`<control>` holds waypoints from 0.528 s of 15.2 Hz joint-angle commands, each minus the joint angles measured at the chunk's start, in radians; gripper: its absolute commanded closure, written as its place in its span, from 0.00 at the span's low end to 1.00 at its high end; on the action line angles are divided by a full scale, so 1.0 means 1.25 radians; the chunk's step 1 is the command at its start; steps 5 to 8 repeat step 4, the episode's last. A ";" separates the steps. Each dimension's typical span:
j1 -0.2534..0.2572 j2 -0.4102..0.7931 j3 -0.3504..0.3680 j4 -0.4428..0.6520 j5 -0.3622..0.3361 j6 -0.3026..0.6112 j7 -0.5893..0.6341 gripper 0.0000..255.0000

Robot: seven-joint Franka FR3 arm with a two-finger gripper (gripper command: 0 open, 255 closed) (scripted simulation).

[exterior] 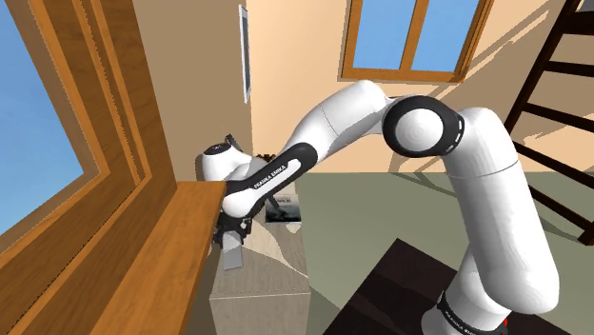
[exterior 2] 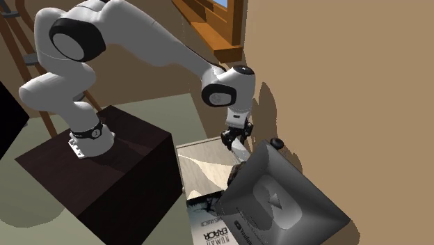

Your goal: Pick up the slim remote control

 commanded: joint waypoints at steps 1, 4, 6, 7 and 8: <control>-0.001 -0.014 0.005 0.008 0.005 -0.015 -0.003 1.00; -0.002 -0.021 0.007 0.009 0.008 -0.024 -0.005 1.00; -0.002 -0.021 0.007 0.009 0.008 -0.024 -0.005 1.00; -0.002 -0.021 0.007 0.009 0.008 -0.024 -0.005 1.00; -0.002 -0.021 0.007 0.009 0.008 -0.024 -0.005 1.00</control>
